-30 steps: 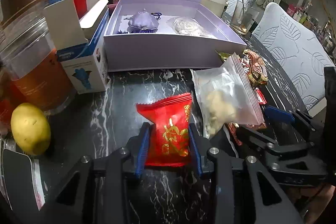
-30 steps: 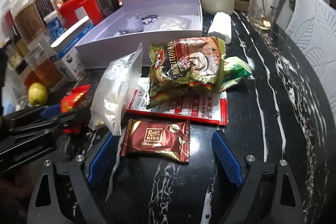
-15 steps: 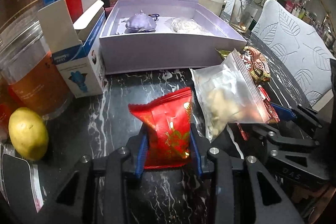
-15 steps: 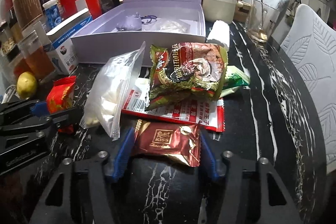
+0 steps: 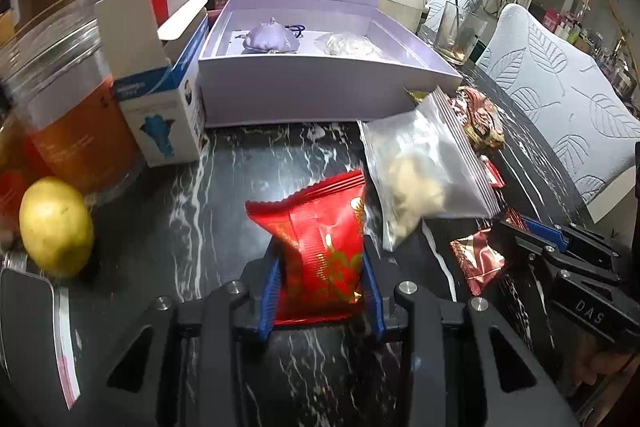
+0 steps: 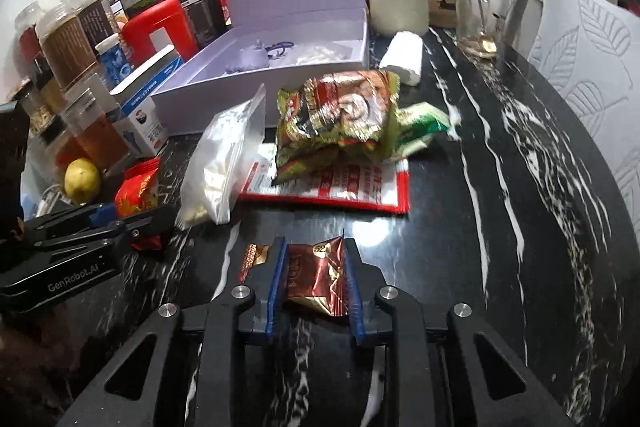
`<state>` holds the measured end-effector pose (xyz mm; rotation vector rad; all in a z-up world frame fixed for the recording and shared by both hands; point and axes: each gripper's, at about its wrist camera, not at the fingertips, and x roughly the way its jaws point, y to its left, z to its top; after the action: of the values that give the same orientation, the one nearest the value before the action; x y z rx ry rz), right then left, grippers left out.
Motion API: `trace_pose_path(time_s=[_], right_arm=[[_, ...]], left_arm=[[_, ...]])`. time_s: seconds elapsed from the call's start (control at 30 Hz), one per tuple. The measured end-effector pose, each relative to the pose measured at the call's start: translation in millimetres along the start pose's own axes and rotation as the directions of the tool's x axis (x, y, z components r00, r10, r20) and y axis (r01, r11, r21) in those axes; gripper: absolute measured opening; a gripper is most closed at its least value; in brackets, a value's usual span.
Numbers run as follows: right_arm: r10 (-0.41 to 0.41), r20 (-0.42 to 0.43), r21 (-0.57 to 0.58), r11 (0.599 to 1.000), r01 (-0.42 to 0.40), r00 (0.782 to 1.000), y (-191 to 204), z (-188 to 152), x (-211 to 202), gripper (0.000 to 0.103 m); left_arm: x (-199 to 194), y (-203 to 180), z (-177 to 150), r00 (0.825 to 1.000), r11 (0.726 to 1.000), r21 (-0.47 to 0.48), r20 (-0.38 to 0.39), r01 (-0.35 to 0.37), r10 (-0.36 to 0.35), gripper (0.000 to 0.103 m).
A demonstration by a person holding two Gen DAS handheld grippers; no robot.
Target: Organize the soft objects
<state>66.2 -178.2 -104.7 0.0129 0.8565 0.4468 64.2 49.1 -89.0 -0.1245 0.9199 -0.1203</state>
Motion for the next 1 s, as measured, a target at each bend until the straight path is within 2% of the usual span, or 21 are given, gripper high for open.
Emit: trace_pose_path(time_s=[0.13, 0.17, 0.23, 0.27, 0.3, 0.6, 0.8, 1.0], right_arm=[[0.017, -0.017, 0.051, 0.999, -0.016, 1.0, -8, -10, -8, 0.027], [0.019, -0.018, 0.056, 0.998, -0.018, 1.0, -9, -12, -10, 0.03], [0.005, -0.015, 0.056, 0.998, -0.004, 1.0, -10, -16, -14, 0.046], [0.001, -0.013, 0.053, 0.999, 0.0, 1.0, -10, -18, -16, 0.063], [-0.001, -0.015, 0.055, 0.998, 0.002, 1.0, -12, -20, -19, 0.074], [0.032, -0.011, 0.039, 0.999, -0.032, 0.999, -10, -33, -28, 0.074], [0.075, -0.026, -0.018, 0.997, -0.075, 0.997, 6, -38, -30, 0.074], [0.171, -0.036, -0.035, 0.984, -0.172, 0.985, 16, -43, -31, 0.074]], left_arm=[[-6, -2, -7, 1.0, 1.0, -0.002, -0.007, 0.007, -0.007, 0.035], [-8, -3, -8, 1.0, 1.0, -0.001, -0.007, 0.009, -0.009, 0.035], [-11, -6, -10, 1.0, 1.0, 0.004, -0.005, 0.012, -0.011, 0.035], [-12, -6, -11, 1.0, 1.0, 0.006, -0.004, 0.013, -0.013, 0.035], [-15, -8, -12, 1.0, 1.0, 0.009, -0.001, 0.016, -0.016, 0.035], [-26, -16, -21, 1.0, 0.999, 0.02, 0.0, 0.031, -0.031, 0.035], [-29, -20, -26, 0.999, 0.999, 0.029, 0.001, 0.035, -0.035, 0.035], [-31, -18, -29, 0.999, 0.999, 0.026, -0.003, 0.035, -0.035, 0.035]])
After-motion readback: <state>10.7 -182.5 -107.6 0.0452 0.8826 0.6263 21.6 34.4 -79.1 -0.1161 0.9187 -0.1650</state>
